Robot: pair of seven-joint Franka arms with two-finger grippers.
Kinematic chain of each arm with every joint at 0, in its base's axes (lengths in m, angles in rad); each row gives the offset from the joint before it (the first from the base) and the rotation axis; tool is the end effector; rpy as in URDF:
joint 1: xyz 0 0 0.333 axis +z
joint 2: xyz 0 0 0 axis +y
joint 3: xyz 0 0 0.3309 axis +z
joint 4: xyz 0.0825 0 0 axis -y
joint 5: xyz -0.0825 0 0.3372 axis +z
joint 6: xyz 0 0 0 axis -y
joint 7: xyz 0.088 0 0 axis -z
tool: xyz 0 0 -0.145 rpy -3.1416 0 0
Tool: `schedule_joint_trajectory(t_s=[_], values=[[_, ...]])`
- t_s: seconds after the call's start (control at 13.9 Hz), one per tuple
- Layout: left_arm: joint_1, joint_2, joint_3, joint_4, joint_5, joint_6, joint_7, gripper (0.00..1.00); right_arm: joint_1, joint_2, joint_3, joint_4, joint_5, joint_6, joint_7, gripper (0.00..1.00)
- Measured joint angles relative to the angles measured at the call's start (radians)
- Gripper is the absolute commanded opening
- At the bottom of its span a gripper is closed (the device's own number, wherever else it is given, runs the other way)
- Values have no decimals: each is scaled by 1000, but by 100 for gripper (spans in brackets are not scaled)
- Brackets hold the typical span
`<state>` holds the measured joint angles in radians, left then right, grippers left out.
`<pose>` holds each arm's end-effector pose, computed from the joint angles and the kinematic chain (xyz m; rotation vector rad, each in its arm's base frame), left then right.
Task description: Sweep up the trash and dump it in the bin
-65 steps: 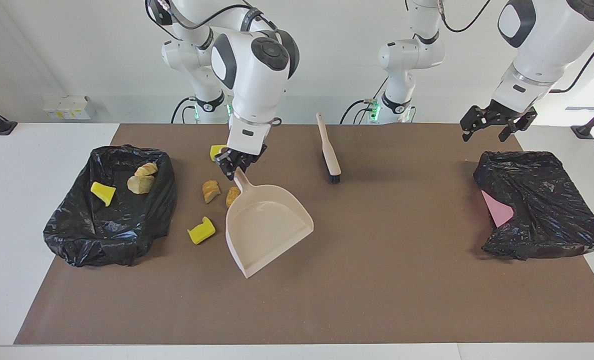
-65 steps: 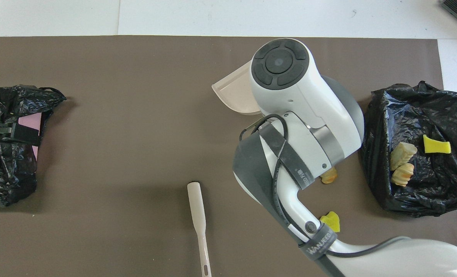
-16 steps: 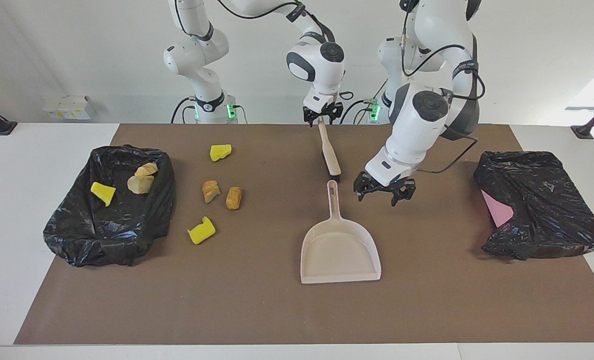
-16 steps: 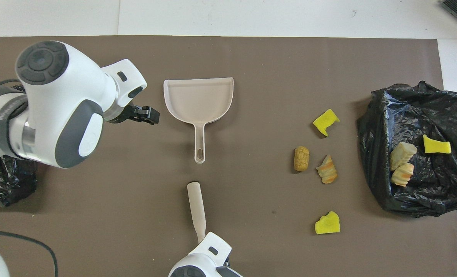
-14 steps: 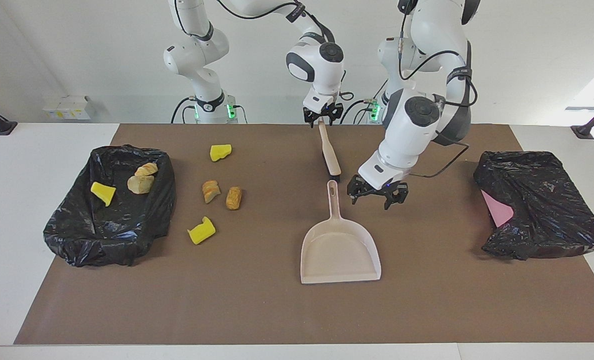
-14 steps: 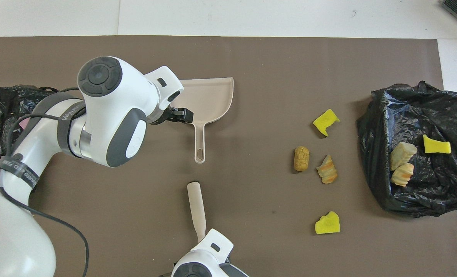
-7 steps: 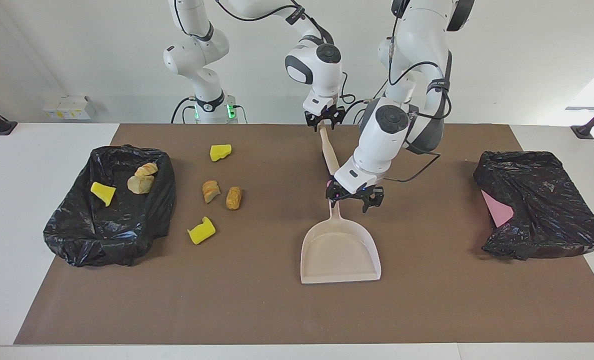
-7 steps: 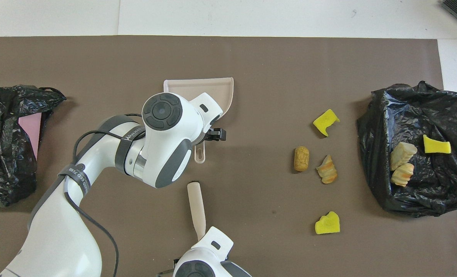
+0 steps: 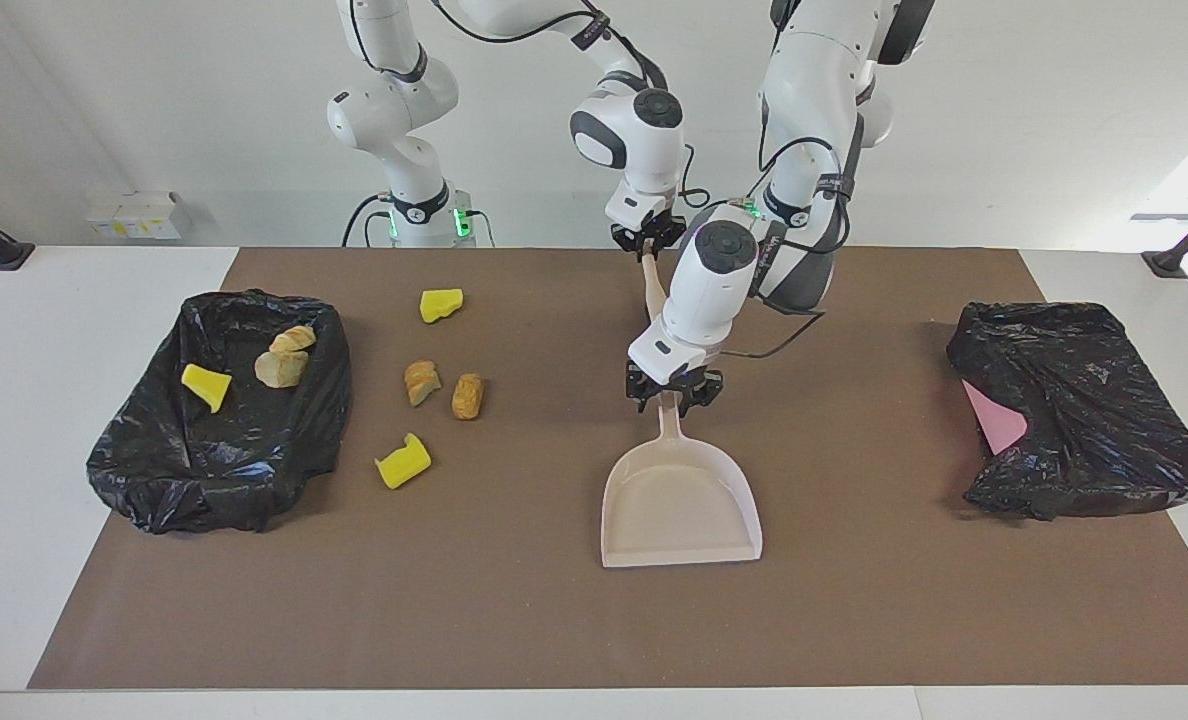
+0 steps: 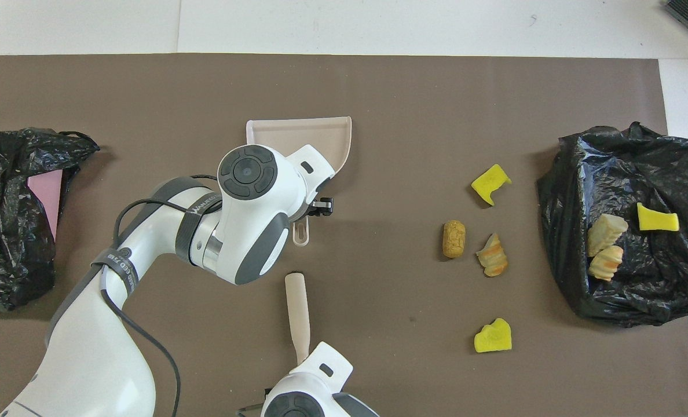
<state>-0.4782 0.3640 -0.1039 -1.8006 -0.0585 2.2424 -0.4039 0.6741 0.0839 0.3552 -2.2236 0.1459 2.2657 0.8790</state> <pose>0.5184 -0.3393 0.3561 3.0229 -0.2049 0.0456 0.2503 0.4298 0.3451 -3.0836 -0.0833 0.2096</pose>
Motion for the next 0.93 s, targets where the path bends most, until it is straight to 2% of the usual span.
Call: schedule_joint_trajectory(t_s=[0.29,0.5,0.72,0.93], values=[[17,-5,7,2,18,-3,8,0,-31,-56,-8,2,0,-49,62,0],[63,-23,11,14,25,-15,53,0,-101,-174,-10,2,-1,-230,63,0],[126,-40,13,43,32,-58,181,0,-183,-325,-12,-14,-5,-447,63,0],[194,-62,15,52,34,-92,397,0,-245,-413,-12,-85,-17,-557,73,0]])
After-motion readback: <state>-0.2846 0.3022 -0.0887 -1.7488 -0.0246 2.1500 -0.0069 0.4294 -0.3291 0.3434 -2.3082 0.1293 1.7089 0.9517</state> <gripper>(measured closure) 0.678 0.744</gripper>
